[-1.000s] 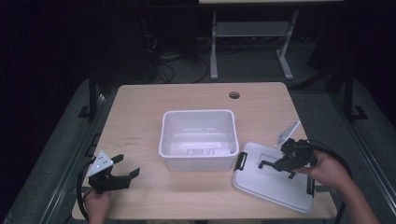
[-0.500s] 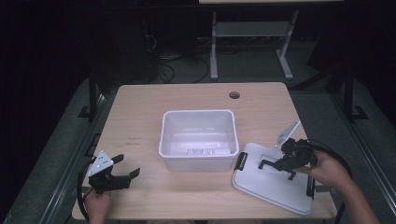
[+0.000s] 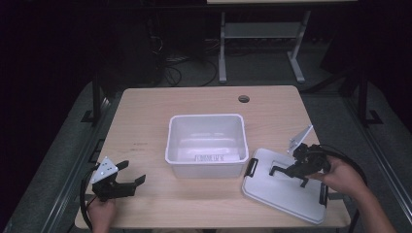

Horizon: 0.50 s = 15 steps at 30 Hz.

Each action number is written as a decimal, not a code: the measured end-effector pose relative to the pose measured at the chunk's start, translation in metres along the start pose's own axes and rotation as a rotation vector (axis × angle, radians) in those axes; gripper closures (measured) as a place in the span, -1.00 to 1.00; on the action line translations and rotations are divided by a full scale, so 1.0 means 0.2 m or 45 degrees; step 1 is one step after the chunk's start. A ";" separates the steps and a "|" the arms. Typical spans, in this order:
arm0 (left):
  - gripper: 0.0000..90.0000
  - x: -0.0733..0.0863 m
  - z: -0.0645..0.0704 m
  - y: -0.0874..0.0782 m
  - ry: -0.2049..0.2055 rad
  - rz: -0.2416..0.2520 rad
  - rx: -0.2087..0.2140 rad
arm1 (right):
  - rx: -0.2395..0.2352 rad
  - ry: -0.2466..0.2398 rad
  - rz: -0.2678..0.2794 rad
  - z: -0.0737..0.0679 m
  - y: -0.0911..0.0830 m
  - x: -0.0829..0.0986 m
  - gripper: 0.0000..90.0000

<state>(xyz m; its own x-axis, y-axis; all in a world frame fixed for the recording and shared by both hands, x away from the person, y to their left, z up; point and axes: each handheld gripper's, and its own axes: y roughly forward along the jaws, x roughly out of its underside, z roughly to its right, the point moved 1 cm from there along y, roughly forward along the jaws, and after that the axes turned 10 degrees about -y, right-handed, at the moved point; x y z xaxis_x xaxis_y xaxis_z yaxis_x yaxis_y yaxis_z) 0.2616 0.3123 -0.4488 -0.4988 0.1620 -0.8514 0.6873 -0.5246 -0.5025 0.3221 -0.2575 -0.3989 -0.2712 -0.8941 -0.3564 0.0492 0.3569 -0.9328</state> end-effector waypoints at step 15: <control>-0.70 0.00 0.00 0.00 0.001 0.000 0.001 | 0.022 -0.007 -0.001 -0.01 -0.05 0.01 0.88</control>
<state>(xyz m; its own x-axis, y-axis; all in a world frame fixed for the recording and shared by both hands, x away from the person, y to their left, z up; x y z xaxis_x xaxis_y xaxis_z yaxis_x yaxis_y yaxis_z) 0.2616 0.3120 -0.4488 -0.4982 0.1627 -0.8517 0.6869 -0.5253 -0.5022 0.3191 -0.2616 -0.3897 -0.2656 -0.8958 -0.3563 0.0659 0.3518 -0.9337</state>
